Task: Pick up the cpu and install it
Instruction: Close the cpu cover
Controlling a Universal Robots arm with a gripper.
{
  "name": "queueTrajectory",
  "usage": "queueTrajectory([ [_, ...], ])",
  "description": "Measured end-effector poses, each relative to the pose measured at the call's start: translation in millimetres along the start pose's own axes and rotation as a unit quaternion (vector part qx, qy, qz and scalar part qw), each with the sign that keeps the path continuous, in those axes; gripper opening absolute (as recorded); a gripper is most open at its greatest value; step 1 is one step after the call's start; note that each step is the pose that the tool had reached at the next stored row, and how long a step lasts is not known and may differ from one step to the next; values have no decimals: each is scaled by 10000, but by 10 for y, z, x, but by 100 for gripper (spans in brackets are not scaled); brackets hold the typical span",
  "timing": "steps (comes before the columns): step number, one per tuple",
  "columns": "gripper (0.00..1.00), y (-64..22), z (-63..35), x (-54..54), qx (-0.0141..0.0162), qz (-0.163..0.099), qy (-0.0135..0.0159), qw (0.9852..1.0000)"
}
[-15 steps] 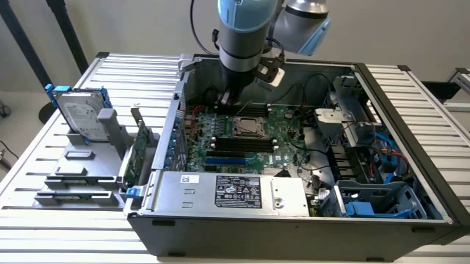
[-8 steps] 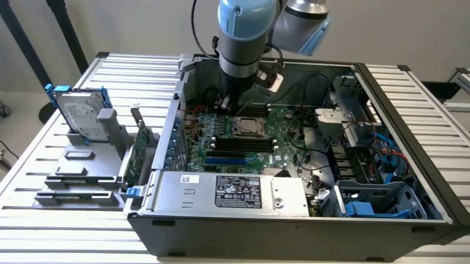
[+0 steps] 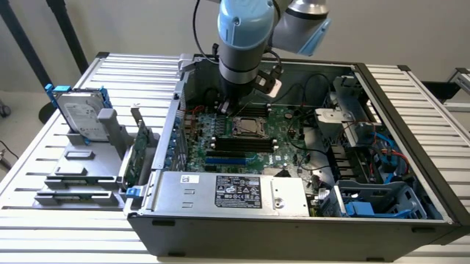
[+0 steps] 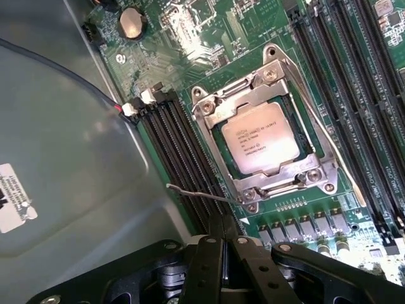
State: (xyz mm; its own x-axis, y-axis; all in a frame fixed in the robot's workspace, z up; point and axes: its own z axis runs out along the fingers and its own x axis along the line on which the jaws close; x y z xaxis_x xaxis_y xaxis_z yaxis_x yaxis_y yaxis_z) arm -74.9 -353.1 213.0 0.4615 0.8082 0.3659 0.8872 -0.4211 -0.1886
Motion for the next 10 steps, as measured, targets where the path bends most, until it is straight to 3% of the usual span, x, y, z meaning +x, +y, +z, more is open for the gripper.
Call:
queueTrajectory([
  [2,11,-10,33,18,-23,-1,-40,10000],
  [6,11,-33,78,63,-91,-2,-168,9998],
  [10,11,-33,81,63,-98,-3,-182,9998],
])
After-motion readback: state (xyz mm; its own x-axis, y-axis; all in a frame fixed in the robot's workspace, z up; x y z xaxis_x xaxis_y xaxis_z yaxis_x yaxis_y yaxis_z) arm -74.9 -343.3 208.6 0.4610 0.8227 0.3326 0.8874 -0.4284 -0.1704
